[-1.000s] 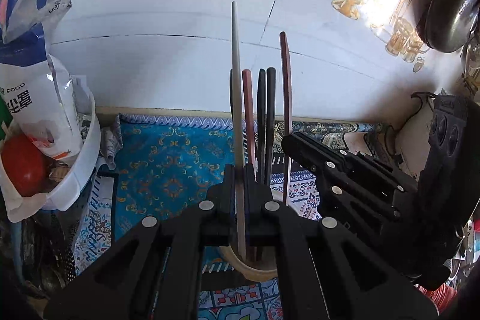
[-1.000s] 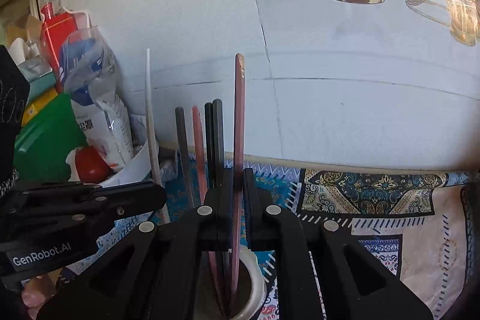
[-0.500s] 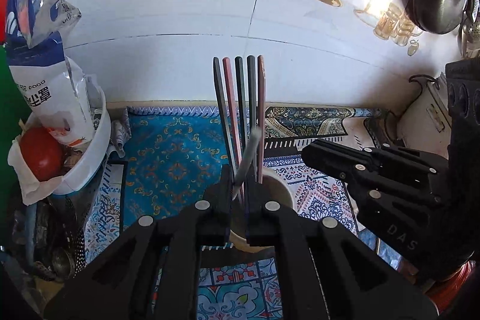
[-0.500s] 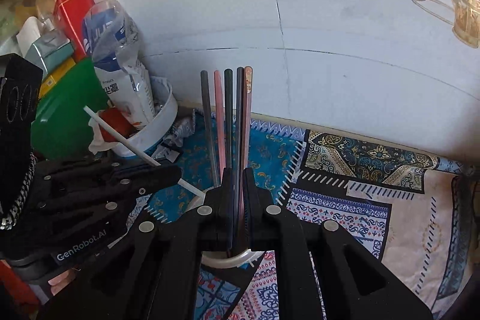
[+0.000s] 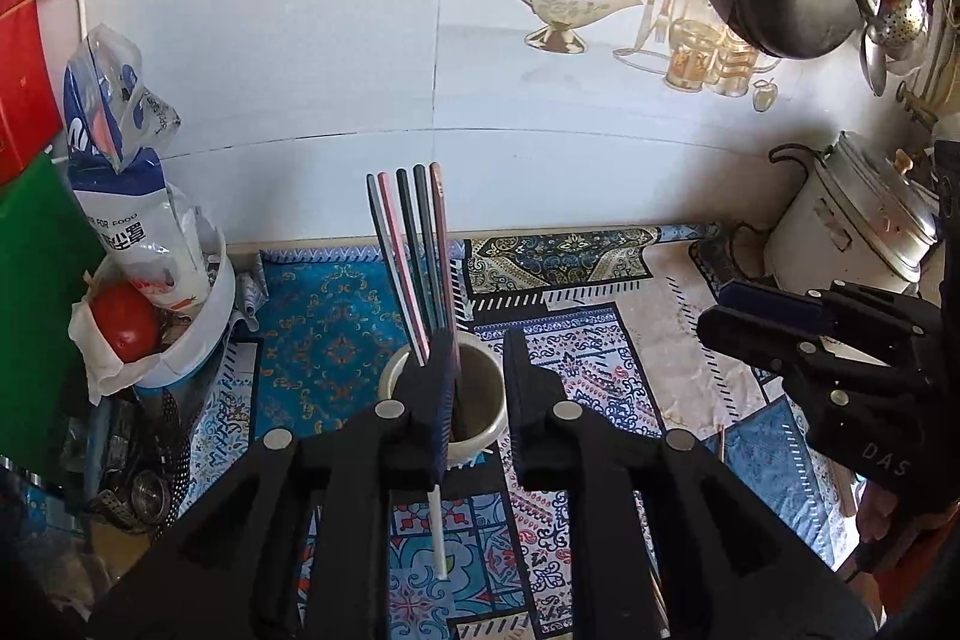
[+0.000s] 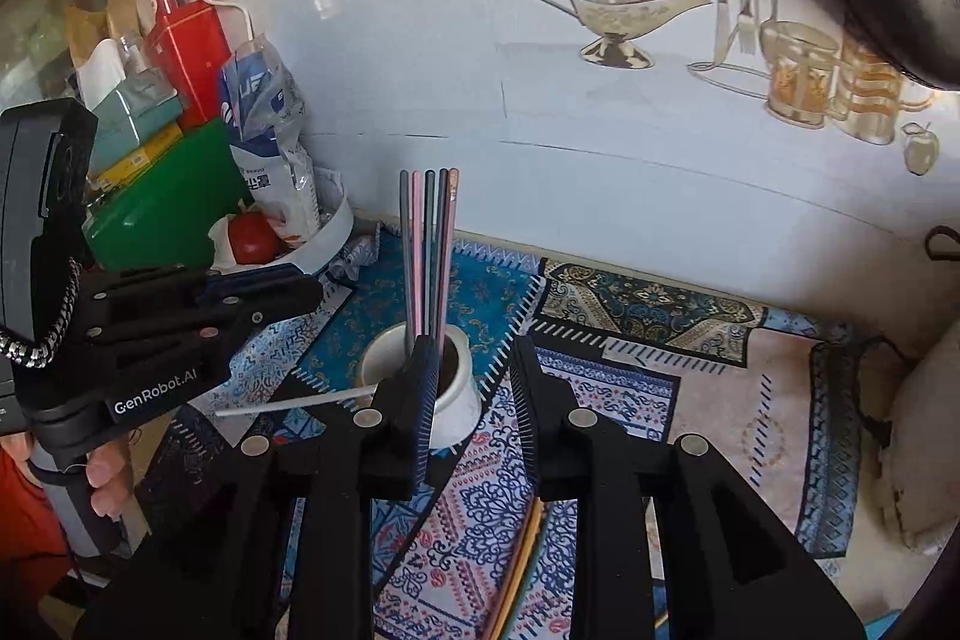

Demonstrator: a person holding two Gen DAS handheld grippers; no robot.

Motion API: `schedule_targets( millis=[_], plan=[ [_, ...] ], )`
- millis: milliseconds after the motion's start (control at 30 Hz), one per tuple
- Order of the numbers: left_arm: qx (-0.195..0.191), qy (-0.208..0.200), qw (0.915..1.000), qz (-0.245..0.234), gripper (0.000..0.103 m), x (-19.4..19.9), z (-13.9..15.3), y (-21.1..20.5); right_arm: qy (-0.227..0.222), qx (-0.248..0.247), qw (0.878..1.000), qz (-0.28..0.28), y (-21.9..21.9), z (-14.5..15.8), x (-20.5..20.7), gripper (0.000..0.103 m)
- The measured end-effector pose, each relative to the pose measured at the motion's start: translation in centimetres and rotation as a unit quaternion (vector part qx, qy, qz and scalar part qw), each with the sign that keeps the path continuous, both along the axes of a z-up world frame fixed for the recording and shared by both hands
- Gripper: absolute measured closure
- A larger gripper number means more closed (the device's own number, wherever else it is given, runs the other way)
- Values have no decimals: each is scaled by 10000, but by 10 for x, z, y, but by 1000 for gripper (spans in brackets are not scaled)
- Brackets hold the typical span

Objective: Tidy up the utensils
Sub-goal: 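Open both tools and move them back over the mat, then grasp the pinkish-brown chopstick with the left tool while the right tool grasps the yellow chopstick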

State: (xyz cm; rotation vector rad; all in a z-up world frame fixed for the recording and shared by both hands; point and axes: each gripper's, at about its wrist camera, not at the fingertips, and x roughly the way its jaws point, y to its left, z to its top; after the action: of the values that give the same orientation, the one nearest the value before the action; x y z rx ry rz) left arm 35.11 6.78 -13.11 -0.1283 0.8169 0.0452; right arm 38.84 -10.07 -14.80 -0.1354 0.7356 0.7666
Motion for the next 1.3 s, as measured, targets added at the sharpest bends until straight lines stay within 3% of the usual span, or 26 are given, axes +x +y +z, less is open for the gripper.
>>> schedule_targets(
  millis=[267,600,933,1167,1300],
  plan=[
    [-9,145,9998,-108,68,-11,-6,-32,93,-158,9985,-525,-60,-16,-2,73],
    [-124,1107,9928,-434,68,-5,-82,-89,1099,-664,9851,-1147,-123,-99,6,72],
    [6,2207,9729,-690,68,-2,-173,-125,1925,-1143,9690,-1042,-131,-174,-14,72],
    [30,2512,9648,-777,68,-12,-198,-130,2105,-1313,9655,-785,-119,-196,-30,72],
    [2,2494,9647,-852,68,-18,-200,-132,1843,-1543,9684,-660,-112,-196,-40,72]
  ],
)
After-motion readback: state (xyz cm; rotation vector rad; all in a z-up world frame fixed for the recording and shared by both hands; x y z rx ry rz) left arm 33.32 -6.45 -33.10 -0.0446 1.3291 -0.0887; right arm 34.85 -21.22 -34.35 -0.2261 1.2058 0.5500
